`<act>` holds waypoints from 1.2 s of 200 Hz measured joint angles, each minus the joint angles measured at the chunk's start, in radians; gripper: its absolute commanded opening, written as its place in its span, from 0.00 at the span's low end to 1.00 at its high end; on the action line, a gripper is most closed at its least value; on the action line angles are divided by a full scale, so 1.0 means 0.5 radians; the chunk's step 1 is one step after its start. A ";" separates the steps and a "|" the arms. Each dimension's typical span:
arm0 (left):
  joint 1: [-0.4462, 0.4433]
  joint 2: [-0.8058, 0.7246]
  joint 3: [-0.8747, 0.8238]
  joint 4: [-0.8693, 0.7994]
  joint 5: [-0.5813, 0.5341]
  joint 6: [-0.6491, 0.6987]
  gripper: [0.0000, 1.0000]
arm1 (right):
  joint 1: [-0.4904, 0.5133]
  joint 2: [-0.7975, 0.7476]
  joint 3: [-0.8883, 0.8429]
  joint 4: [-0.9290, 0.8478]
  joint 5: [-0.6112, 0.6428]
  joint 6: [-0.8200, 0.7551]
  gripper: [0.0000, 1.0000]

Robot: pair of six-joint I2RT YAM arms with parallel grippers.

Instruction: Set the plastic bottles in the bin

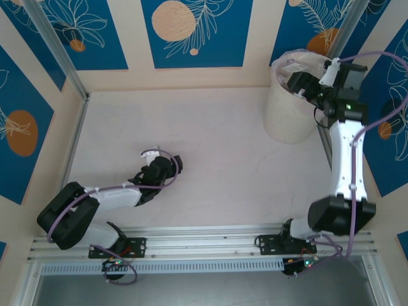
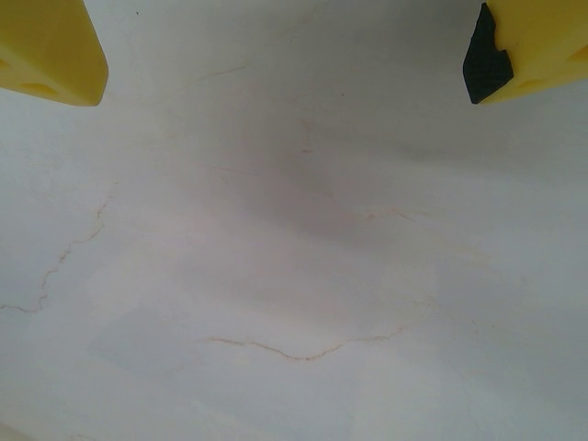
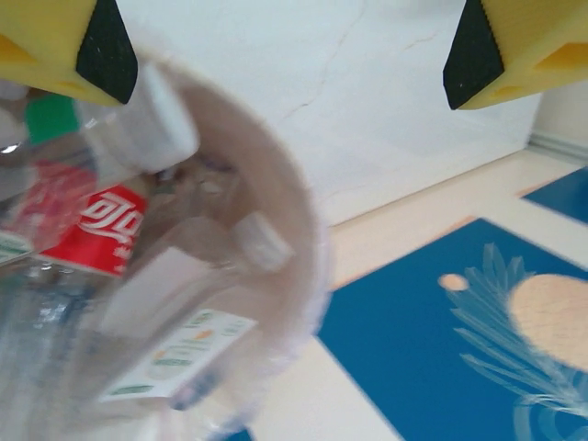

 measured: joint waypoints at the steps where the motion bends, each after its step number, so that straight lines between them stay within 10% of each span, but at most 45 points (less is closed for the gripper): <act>1: 0.002 -0.003 0.000 -0.002 -0.001 0.002 1.00 | 0.000 -0.008 -0.007 0.007 -0.005 0.000 0.89; 77: 0.372 -0.692 -0.001 -0.317 -0.069 0.326 1.00 | 0.362 -0.703 -0.967 0.814 -0.393 -0.048 1.00; 112: 0.607 -0.950 -0.001 -0.385 -0.137 0.547 1.00 | 0.669 -0.700 -1.395 1.018 -0.177 -0.380 1.00; 197: 1.012 -0.692 -0.078 -0.306 -0.351 0.967 1.00 | 0.781 -0.071 -1.852 1.407 0.481 -0.568 0.99; 240: 1.070 -0.430 -0.200 0.016 -0.065 1.228 1.00 | 0.699 -0.056 -1.981 1.638 0.547 -0.603 1.00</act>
